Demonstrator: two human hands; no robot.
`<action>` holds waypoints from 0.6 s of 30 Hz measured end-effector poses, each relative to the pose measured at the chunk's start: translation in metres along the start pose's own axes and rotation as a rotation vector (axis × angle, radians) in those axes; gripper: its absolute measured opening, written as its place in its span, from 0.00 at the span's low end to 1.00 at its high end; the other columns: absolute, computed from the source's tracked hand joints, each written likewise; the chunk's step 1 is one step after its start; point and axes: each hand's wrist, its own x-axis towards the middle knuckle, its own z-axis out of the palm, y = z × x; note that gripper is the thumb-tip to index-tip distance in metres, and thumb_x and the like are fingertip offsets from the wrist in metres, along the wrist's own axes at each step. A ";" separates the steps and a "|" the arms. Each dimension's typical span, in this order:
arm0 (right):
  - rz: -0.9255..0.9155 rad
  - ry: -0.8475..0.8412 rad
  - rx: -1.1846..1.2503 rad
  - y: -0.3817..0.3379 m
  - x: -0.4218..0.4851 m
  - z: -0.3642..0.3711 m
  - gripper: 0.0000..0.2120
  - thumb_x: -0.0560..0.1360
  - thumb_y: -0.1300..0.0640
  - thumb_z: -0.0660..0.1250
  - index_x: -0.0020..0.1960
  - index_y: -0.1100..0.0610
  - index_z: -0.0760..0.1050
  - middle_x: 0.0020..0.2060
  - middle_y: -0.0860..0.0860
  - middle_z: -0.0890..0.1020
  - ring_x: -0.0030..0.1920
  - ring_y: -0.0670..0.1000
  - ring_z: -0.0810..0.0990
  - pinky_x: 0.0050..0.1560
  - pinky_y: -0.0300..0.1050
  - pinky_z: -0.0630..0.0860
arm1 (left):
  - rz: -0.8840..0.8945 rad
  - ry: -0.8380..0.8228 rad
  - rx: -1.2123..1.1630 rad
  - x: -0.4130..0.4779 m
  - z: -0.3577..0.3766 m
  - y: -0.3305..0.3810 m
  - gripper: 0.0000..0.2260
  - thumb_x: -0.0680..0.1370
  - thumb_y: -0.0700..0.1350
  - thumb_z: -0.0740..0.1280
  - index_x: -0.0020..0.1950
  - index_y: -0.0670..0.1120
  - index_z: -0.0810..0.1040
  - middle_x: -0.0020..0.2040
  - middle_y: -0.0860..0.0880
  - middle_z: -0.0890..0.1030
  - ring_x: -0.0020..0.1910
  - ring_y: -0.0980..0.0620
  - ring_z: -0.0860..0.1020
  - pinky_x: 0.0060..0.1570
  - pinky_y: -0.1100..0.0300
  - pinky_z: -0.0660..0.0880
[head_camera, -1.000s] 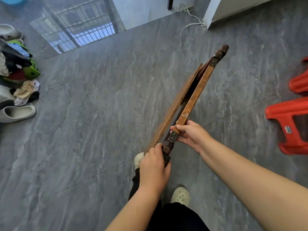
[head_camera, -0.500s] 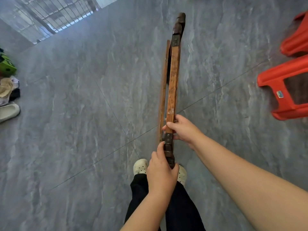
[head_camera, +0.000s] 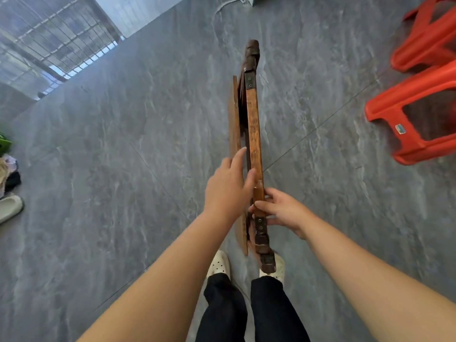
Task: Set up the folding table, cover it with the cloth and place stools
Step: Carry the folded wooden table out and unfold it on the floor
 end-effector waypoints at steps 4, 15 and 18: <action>-0.001 0.002 -0.002 0.002 0.003 -0.001 0.13 0.78 0.59 0.61 0.62 0.52 0.70 0.44 0.49 0.84 0.49 0.49 0.82 0.58 0.55 0.76 | 0.094 -0.014 0.094 0.051 -0.004 0.009 0.26 0.79 0.57 0.57 0.76 0.55 0.55 0.65 0.48 0.70 0.54 0.49 0.76 0.48 0.51 0.78; -0.043 -0.095 0.063 0.015 0.011 -0.012 0.14 0.78 0.58 0.61 0.64 0.54 0.70 0.48 0.50 0.83 0.50 0.48 0.82 0.54 0.47 0.78 | 0.040 -0.160 0.138 0.077 0.031 0.025 0.28 0.81 0.46 0.54 0.77 0.51 0.44 0.77 0.42 0.43 0.53 0.42 0.77 0.43 0.49 0.78; -0.018 -0.163 0.143 0.021 0.018 -0.031 0.14 0.79 0.51 0.59 0.63 0.53 0.72 0.52 0.52 0.82 0.53 0.51 0.81 0.56 0.46 0.77 | 0.023 -0.109 0.157 0.074 0.038 0.028 0.27 0.81 0.45 0.55 0.77 0.51 0.46 0.77 0.43 0.43 0.50 0.42 0.78 0.39 0.51 0.78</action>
